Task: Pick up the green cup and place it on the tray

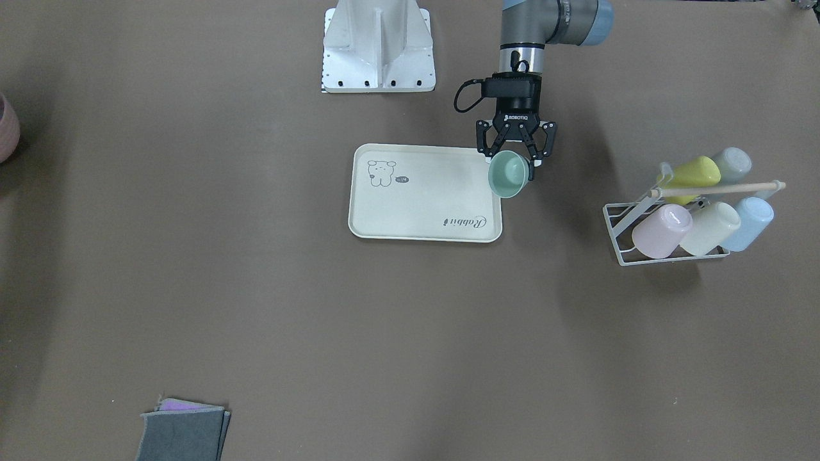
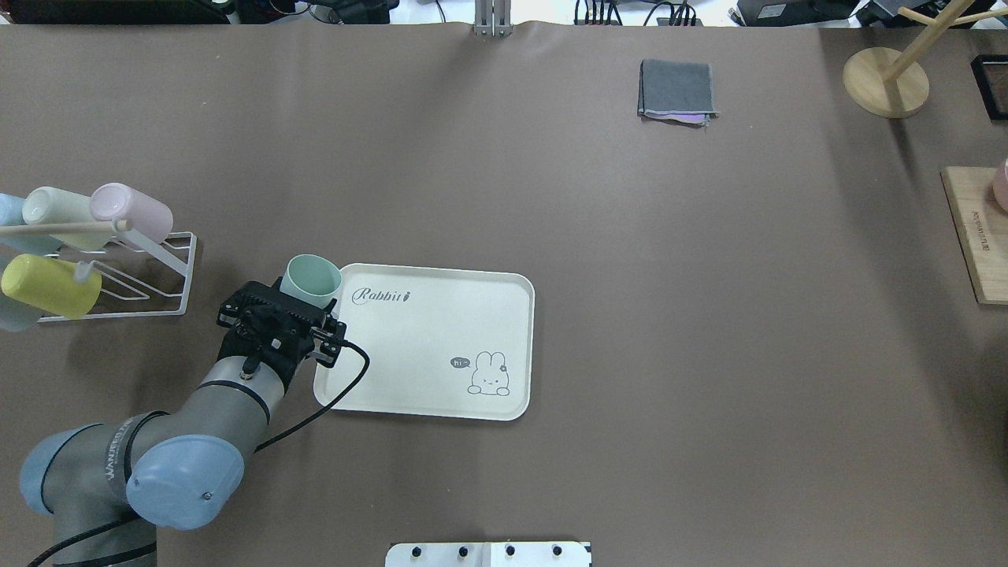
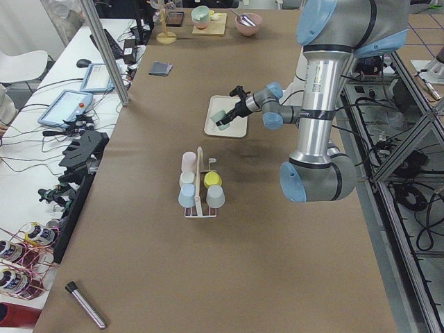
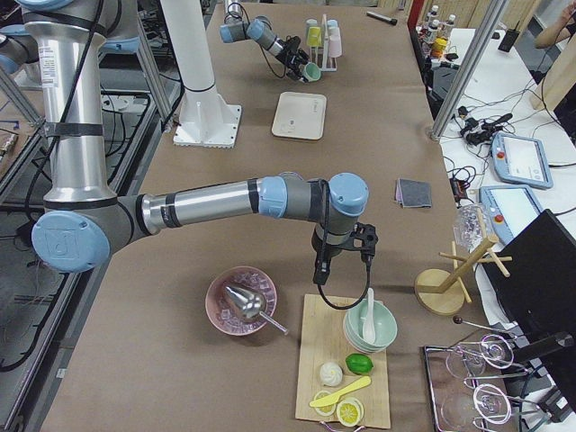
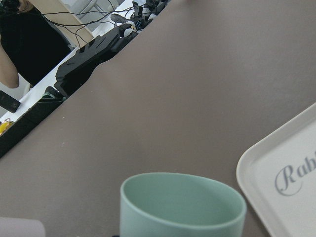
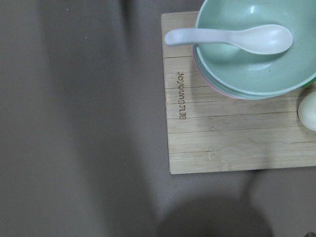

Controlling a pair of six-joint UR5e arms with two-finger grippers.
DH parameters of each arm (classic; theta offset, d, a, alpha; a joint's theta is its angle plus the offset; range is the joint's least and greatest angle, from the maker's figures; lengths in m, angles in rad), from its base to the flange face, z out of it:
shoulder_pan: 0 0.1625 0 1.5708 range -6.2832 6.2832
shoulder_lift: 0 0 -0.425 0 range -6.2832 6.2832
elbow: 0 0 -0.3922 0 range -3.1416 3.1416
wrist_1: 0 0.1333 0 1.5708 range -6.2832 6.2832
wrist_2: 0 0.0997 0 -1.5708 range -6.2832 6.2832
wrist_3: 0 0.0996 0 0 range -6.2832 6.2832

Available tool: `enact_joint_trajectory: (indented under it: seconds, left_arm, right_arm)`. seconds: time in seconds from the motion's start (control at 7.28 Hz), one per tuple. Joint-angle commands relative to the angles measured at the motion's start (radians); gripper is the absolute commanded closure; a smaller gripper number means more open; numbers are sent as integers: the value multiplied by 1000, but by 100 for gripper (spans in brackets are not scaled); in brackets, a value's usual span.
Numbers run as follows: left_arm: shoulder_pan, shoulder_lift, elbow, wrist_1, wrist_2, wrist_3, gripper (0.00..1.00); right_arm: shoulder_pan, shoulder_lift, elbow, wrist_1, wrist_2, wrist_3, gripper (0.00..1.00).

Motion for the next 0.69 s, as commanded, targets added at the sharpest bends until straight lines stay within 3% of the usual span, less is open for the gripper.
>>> enact_joint_trajectory:
  seconds: [0.0, 0.41, 0.55]
  left_arm:
    - [0, -28, 19, -35, 2, -8, 80]
    - [1, -57, 36, -58, -1, -18, 80]
    - [14, -87, 86, -81, 13, -38, 76]
  right_arm:
    - [0, 1, -1, 0, -13, 0, 0]
    - [0, 0, -1, 0, -13, 0, 0]
    - [0, -2, -1, 0, -13, 0, 0]
